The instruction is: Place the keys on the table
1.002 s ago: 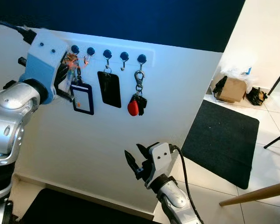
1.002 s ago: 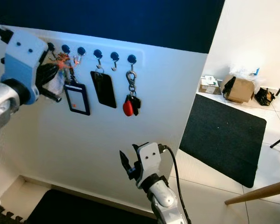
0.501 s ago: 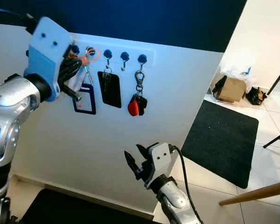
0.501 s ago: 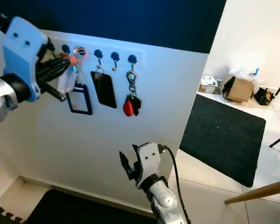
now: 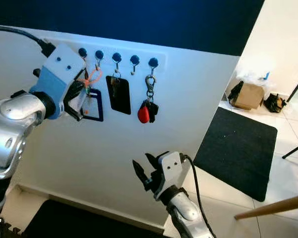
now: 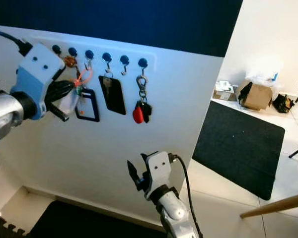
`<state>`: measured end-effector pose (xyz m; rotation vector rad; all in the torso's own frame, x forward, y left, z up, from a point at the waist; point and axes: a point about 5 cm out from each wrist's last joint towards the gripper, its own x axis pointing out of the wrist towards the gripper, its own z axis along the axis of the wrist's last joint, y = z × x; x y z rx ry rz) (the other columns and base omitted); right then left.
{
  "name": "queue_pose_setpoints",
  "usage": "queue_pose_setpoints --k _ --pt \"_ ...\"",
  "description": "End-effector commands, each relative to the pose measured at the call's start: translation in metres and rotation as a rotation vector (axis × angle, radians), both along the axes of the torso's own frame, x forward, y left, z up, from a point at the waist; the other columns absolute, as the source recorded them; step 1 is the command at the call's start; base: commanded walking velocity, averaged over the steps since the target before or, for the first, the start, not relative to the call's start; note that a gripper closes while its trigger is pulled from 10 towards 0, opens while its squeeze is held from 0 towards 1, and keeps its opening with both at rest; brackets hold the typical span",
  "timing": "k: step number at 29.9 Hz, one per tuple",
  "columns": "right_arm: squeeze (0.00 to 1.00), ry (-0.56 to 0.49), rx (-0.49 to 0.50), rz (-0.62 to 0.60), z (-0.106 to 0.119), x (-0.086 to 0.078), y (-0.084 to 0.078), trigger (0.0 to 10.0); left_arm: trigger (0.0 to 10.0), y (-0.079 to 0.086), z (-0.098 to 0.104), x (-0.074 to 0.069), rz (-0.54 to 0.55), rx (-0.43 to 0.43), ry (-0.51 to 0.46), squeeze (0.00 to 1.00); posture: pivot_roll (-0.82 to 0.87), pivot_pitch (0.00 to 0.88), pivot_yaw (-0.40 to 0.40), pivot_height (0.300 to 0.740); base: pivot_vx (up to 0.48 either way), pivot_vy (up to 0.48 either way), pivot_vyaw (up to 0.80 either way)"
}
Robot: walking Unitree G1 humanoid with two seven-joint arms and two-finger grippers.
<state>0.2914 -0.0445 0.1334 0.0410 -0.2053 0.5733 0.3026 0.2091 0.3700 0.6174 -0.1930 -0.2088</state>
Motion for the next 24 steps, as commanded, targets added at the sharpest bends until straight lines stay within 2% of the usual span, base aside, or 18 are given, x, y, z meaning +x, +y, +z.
queue_pose_setpoints --k 1,7,13,16,19,24 --pt "0.0 0.028 0.009 -0.006 -0.005 -0.001 0.0 10.0 10.0 -0.002 0.008 0.003 0.003 -0.023 -0.058 0.0 0.25 0.163 -0.012 0.74 0.0 0.0 0.0" --pt "0.0 0.03 0.006 -0.015 -0.007 -0.003 -0.003 10.0 10.0 -0.006 0.023 0.002 -0.023 -0.079 -0.116 0.0 0.24 0.164 -0.007 0.74 0.0 0.0 0.0" --pt "0.0 0.03 0.005 -0.018 -0.007 -0.003 -0.004 10.0 10.0 -0.006 0.031 -0.001 -0.047 -0.118 -0.13 0.0 0.24 0.164 -0.007 0.74 0.0 0.0 0.0" --pt "0.0 0.03 0.006 -0.02 -0.007 -0.003 -0.004 10.0 10.0 0.011 0.028 -0.006 0.029 -0.112 -0.118 0.0 0.24 0.164 -0.008 0.74 0.0 0.0 0.0" --pt "0.0 0.032 0.006 -0.017 -0.007 -0.003 -0.004 10.0 10.0 0.032 0.015 -0.014 0.109 -0.1 -0.076 0.0 0.25 0.167 -0.012 0.74 0.0 0.0 0.0" --pt "0.0 0.032 0.004 -0.014 -0.008 -0.003 -0.004 10.0 10.0 0.047 0.007 -0.021 0.16 -0.084 -0.04 0.0 0.25 0.168 -0.018 0.74 0.0 0.0 0.0"
